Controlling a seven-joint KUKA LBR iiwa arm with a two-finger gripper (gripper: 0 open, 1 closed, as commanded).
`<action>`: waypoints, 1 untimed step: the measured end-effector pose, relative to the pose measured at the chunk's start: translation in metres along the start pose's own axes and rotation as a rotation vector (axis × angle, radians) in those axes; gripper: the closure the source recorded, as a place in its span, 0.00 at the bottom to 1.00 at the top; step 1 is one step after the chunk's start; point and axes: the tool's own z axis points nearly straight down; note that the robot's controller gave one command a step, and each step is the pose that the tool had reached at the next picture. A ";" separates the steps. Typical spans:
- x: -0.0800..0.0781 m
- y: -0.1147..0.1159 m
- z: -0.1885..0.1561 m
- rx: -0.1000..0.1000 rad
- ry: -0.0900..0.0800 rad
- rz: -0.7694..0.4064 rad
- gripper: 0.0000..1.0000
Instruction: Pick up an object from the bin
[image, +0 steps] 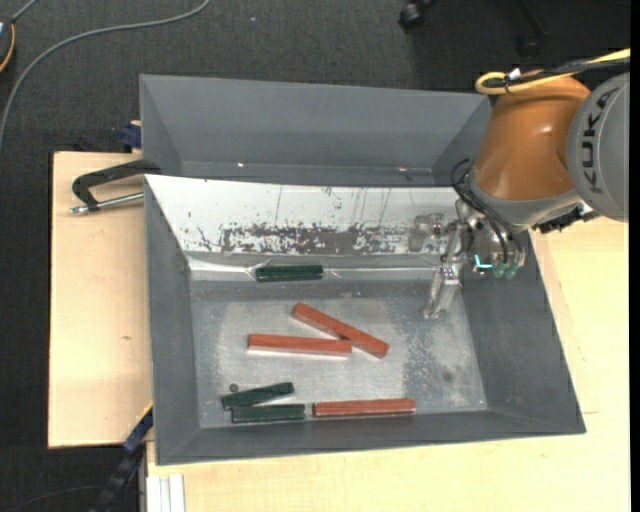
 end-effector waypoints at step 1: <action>0.042 0.089 0.091 -0.001 -0.008 -0.004 0.00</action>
Offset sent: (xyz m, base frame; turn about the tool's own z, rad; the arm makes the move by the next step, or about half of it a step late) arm -0.0430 0.0872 -0.0915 -0.0024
